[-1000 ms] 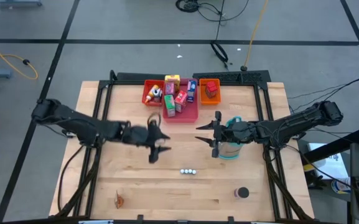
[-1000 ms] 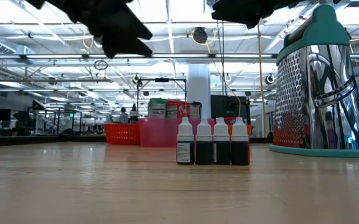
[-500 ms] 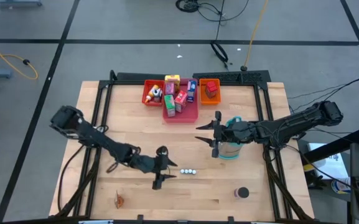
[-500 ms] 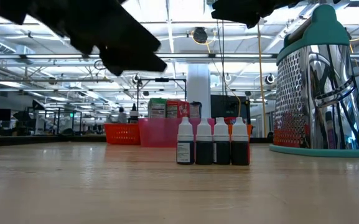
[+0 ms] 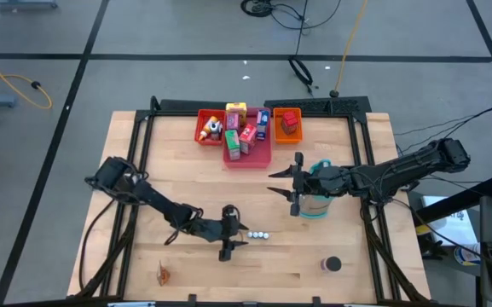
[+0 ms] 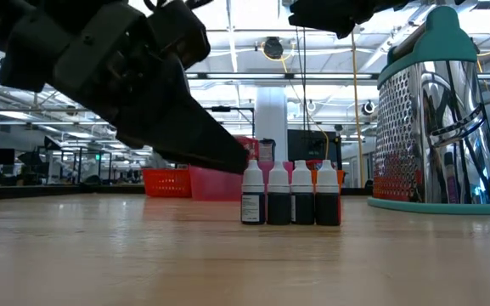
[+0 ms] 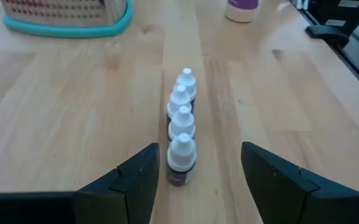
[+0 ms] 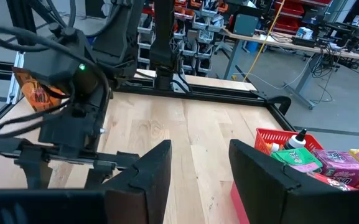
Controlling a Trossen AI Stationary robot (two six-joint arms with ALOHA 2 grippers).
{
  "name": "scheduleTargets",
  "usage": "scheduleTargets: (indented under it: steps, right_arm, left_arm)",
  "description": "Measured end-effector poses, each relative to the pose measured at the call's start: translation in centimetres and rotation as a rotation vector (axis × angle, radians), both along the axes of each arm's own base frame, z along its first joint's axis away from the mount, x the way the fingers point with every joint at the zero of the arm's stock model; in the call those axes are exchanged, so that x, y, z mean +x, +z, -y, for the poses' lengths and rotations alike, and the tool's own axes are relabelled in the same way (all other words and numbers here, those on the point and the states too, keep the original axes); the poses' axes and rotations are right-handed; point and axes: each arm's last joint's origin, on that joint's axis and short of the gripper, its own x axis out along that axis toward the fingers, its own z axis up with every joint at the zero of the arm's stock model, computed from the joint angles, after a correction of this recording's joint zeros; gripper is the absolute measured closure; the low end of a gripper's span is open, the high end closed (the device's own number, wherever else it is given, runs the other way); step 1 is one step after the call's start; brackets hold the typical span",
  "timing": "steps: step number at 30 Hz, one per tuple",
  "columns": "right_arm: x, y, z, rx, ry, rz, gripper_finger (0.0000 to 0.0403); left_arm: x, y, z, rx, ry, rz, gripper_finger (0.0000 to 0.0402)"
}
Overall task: Pick & Place Kitchen Items
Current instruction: Put the small black food coloring bottle into the red bin
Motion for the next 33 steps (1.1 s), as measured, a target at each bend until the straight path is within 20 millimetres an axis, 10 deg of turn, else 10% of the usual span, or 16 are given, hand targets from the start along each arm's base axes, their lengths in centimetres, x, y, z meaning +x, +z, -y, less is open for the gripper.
scheduleTargets:
  steps: [33]
  right_arm:
    - [0.0, -0.1, 0.0, -0.003, 0.000, -0.010, 0.0248]
  left_arm:
    - [0.9, -2.8, -0.8, -0.044, 0.041, -0.002, 0.0191]
